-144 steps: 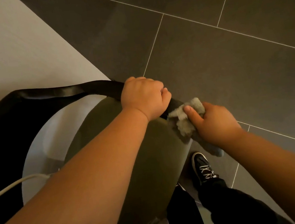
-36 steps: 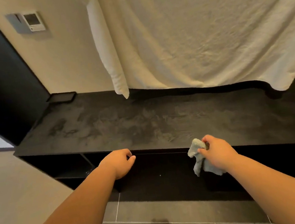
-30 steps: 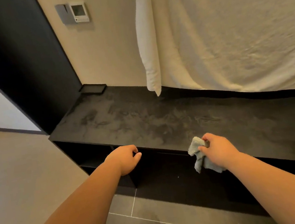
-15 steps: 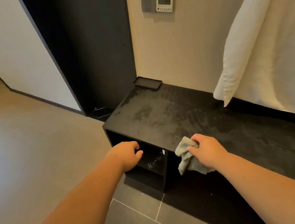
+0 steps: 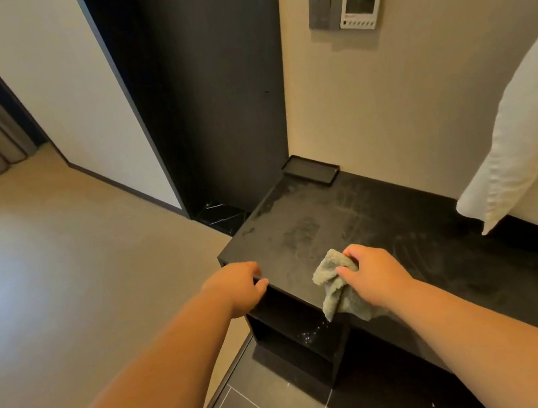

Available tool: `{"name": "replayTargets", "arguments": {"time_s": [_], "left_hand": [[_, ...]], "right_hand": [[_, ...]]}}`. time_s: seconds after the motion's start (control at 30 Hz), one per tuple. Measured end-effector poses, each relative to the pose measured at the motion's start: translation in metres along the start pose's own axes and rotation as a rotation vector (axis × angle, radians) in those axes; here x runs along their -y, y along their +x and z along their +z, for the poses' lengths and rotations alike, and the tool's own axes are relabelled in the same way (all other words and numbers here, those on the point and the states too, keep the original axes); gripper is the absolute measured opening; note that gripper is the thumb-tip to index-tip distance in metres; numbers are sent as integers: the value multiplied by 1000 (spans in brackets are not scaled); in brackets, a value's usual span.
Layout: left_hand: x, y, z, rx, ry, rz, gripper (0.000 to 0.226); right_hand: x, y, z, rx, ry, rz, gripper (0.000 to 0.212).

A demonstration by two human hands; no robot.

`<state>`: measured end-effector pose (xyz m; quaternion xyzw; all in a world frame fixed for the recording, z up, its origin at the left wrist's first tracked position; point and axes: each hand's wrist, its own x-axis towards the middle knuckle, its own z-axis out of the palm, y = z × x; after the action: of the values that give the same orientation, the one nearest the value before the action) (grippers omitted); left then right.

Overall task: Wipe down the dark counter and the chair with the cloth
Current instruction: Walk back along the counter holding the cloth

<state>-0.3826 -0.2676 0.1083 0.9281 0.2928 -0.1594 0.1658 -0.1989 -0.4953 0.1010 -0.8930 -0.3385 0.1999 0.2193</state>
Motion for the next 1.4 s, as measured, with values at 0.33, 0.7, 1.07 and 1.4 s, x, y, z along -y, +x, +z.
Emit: {"name": "replayTargets", "arguments": {"time_s": [0.33,0.7,1.07,1.4], "left_hand": [[-38,110,-68,-43,23,23,43],[-35,217,-114,-25,9,107,36],[-16,381,-173,44,84,372,36],[-22,482,-183,138,143,523,32]], "right_hand": [[-3,124,-71,-73,44,-5,13],[-2,222,-90,-116,113,104,14],[23,330,-85,-254,106,357,22],[32,392,-60,-265,115,485,22]]}}
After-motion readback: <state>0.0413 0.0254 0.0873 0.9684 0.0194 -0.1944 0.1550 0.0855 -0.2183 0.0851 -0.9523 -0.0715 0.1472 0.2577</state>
